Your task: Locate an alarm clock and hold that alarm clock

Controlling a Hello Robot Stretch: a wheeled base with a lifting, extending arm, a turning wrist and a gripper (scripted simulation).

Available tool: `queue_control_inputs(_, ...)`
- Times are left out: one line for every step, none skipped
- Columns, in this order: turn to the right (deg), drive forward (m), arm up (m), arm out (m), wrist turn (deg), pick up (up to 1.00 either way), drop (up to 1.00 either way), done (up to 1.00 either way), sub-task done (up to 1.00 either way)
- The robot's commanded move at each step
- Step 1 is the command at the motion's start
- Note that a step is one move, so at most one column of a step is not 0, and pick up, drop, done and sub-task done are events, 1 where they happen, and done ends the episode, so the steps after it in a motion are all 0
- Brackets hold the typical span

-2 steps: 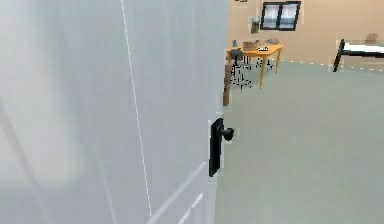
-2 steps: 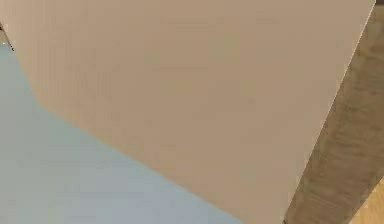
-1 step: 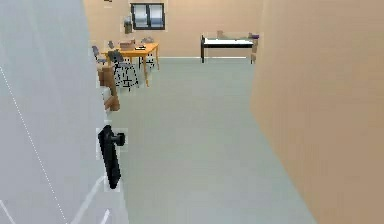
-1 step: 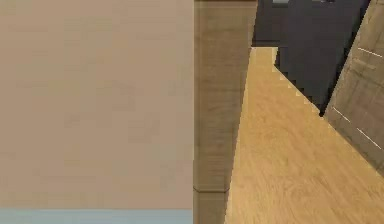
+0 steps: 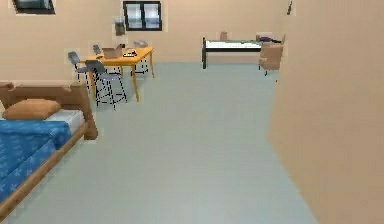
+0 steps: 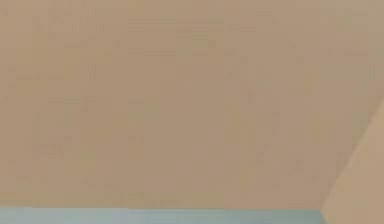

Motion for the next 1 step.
queue_control_inputs(18.0, 0.00, 0.00, 0.00, 0.0, 0.00, 0.00, 0.00, 0.00)
